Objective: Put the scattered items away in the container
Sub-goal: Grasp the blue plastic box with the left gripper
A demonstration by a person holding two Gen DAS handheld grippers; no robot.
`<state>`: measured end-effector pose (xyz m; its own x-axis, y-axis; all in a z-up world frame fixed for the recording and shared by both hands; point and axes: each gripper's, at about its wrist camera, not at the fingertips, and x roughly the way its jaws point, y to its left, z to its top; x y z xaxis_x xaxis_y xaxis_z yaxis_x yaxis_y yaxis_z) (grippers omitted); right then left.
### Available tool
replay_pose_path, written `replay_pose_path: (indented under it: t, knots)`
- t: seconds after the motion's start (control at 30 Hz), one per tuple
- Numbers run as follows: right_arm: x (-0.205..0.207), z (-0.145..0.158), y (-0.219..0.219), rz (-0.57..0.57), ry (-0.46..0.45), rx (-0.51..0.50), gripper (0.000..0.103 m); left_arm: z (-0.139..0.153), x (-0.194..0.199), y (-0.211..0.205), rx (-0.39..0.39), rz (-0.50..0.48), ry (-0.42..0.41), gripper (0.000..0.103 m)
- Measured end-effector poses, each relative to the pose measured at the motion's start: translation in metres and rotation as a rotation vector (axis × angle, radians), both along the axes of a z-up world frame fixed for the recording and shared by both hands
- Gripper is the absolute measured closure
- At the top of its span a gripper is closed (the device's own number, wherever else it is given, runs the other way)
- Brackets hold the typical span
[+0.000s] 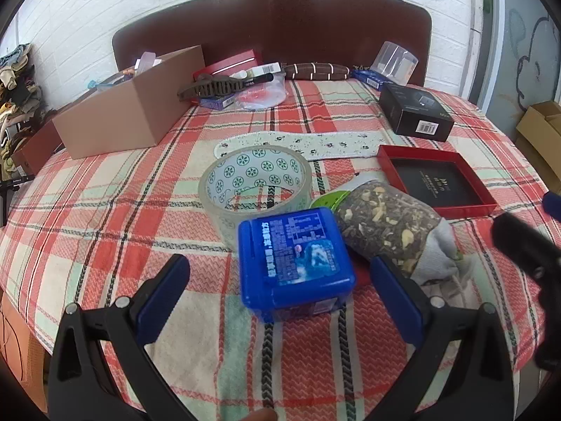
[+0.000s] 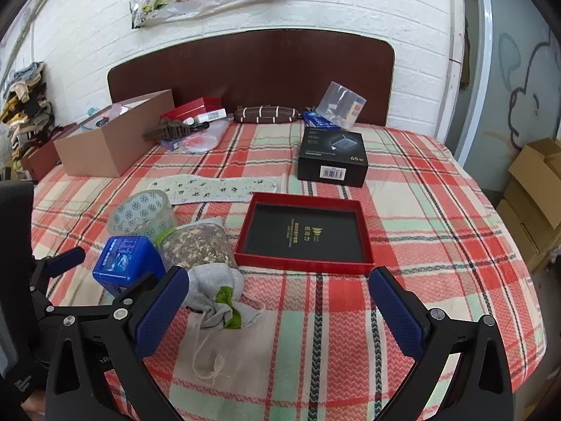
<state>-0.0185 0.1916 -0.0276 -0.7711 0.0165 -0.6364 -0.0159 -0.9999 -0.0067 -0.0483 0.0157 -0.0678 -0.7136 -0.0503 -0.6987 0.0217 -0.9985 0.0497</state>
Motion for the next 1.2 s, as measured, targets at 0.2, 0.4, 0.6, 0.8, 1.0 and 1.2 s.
replay_pose_path:
  t: [0.2,0.4,0.6,0.8,1.0,1.2]
  knots:
    - [-0.007,0.007,-0.002,0.006,0.018,0.037,0.000,-0.009,-0.013,-0.003,0.043,0.004,-0.041,0.026]
    - [-0.009,0.011,-0.002,0.000,0.034,0.054,0.000,-0.015,-0.018,-0.005,0.076,0.009,-0.078,0.042]
    - [-0.012,0.012,0.002,-0.027,0.041,0.039,0.000,-0.016,-0.018,-0.004,0.041,0.001,-0.057,0.045]
    - [-0.013,0.010,-0.002,-0.032,0.032,0.040,0.000,-0.011,-0.015,-0.014,0.076,-0.012,-0.047,0.046]
    - [-0.014,0.006,-0.001,-0.030,0.014,0.036,0.000,0.000,-0.005,-0.023,0.052,-0.009,-0.015,0.046]
    - [-0.013,0.013,-0.018,0.046,0.033,0.029,0.000,0.009,0.004,-0.033,0.048,-0.029,0.004,0.046]
